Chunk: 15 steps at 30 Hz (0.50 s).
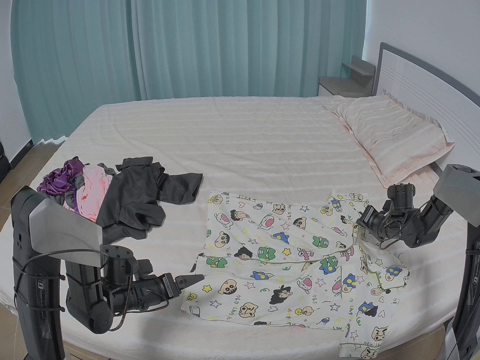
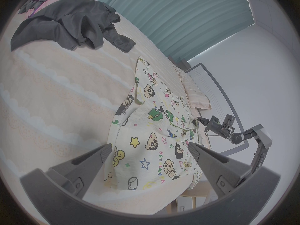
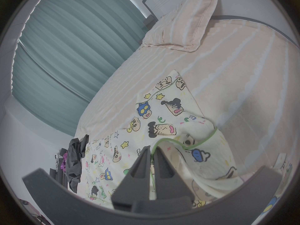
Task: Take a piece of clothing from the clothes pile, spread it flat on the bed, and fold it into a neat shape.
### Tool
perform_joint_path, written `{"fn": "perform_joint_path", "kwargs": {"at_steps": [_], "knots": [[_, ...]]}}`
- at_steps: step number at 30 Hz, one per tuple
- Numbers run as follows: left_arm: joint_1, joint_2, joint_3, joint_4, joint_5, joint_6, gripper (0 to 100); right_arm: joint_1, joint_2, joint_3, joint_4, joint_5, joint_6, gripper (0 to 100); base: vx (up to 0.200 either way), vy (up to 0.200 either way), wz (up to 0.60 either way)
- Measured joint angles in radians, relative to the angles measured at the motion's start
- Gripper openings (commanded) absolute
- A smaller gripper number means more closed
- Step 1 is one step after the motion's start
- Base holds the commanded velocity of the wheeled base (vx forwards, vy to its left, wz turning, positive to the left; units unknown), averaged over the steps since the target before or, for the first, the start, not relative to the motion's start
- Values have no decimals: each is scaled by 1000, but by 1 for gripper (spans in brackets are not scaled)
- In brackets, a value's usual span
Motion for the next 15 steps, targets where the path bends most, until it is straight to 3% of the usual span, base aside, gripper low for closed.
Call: {"fn": "perform_joint_path", "kwargs": {"at_steps": [9, 15], "knots": [[0, 0, -1, 0, 0, 0, 100, 6, 55, -19, 3, -14, -1, 100, 0, 0, 0], [0, 0, -1, 0, 0, 0, 100, -10, -14, 45, 4, -31, 0, 100, 0, 0, 0]]}}
